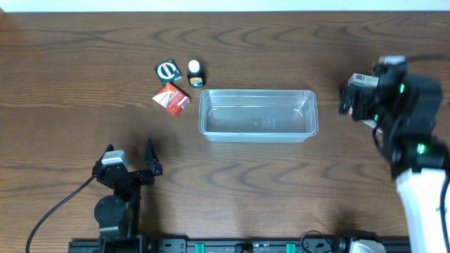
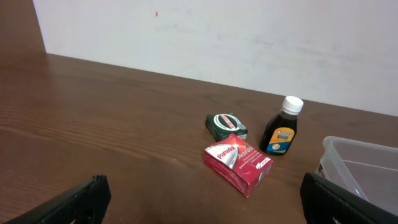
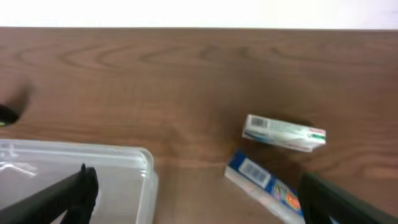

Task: Pack container
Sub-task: 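Reach the right gripper to the blue Kool Fever box and grasp it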

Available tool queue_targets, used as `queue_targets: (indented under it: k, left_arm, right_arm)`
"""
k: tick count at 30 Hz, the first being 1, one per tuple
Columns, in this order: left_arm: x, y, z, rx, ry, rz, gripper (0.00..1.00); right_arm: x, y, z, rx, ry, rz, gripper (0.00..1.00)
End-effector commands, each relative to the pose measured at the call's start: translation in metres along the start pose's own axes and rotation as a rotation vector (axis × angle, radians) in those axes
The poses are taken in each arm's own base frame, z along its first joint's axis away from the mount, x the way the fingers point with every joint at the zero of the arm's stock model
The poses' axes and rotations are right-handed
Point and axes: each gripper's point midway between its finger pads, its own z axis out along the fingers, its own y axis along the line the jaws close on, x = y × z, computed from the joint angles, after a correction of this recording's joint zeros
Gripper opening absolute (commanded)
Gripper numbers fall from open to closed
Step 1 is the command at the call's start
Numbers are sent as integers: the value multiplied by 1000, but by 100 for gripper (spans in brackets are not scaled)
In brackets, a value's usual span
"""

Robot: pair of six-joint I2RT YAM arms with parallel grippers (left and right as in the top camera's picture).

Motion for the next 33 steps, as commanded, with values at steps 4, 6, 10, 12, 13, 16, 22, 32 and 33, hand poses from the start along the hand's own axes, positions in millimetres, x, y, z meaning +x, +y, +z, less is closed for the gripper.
queue_targets:
  k: [4, 6, 10, 12, 13, 16, 22, 32, 33]
  left_arm:
    - [16, 3, 1, -8, 45, 12, 98]
    - [16, 3, 1, -8, 45, 12, 98]
    - [16, 3, 1, -8, 45, 12, 98]
    - [16, 3, 1, -8, 45, 12, 98]
    - [16, 3, 1, -8, 45, 12, 98]
    - [16, 3, 1, -8, 45, 12, 98]
    - [16, 3, 1, -8, 45, 12, 98]
    - [16, 3, 1, -8, 45, 12, 98]
    - [16, 3, 1, -8, 45, 12, 98]
  right_arm:
    - [-26, -24, 16, 70, -25, -27, 99]
    - [-26, -35, 23, 110, -17, -133, 99]
    - [-17, -37, 38, 105, 29, -331, 99]
    - [-6, -40, 44, 103, 81, -395, 99]
    - [1, -42, 46, 108, 112, -424, 99]
    - [18, -57, 51, 165, 202, -489, 98]
    - [34, -77, 56, 224, 288, -500, 98]
    - [84, -81, 77, 161, 459, -454, 93]
    - [89, -82, 79, 156, 476, -452, 91]
